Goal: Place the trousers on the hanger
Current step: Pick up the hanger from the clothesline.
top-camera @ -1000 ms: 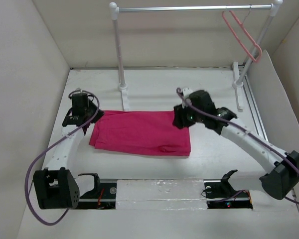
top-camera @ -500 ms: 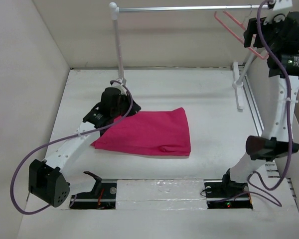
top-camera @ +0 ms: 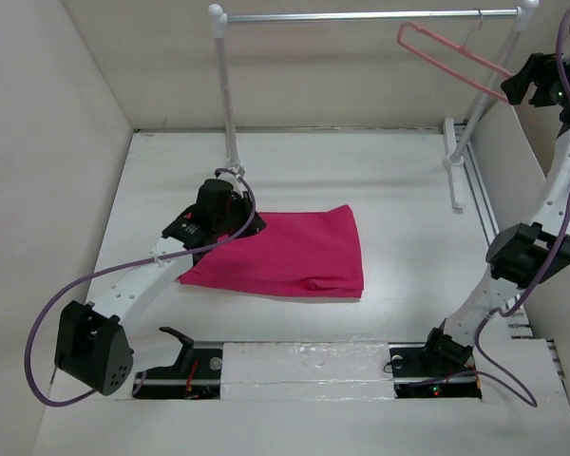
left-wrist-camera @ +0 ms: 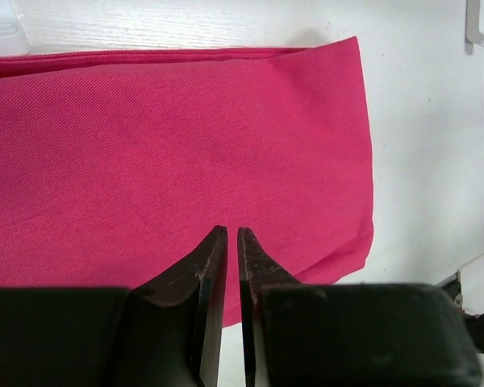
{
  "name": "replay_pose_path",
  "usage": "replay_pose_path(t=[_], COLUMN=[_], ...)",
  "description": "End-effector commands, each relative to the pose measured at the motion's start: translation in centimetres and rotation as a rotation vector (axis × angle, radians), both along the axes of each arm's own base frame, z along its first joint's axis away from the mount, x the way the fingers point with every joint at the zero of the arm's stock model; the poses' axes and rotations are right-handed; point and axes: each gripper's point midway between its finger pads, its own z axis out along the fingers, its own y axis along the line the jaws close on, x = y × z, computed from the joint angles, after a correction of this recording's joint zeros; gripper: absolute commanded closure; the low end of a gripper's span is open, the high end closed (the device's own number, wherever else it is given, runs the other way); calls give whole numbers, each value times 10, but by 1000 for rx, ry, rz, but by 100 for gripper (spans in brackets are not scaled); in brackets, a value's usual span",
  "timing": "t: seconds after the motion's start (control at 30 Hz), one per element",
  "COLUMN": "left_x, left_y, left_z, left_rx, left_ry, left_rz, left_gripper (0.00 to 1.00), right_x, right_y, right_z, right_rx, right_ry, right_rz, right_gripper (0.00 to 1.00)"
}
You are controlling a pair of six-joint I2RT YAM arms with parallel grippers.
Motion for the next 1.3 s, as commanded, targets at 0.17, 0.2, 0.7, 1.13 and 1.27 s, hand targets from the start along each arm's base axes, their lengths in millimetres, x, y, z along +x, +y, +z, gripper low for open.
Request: replay_pose_path(t=[0.17,0.2,0.7,1.13,1.27], left_x=[7,7,9,19,26], left_y=[-7,-6,-11,-29,-38], left_z=[8,5,-2,58,99], left_rx=[5,8,6,-86,-136], left_ry=[-36,-31,-14,-79,-144], left_rz=[-38,-38,-51,-91,-120], left_gripper=[93,93,95,79,64], right_x=[5,6,14,-33,-54], right_y=[55,60,80,120,120], right_z=[26,24,-11,88,85], right_rx=[-7,-3,-26,-229,-262], right_ry=[-106,-99,-4,-272,-245], right_rz=[207,216,199,-60,-121], right_gripper=[38,44,66,100,100])
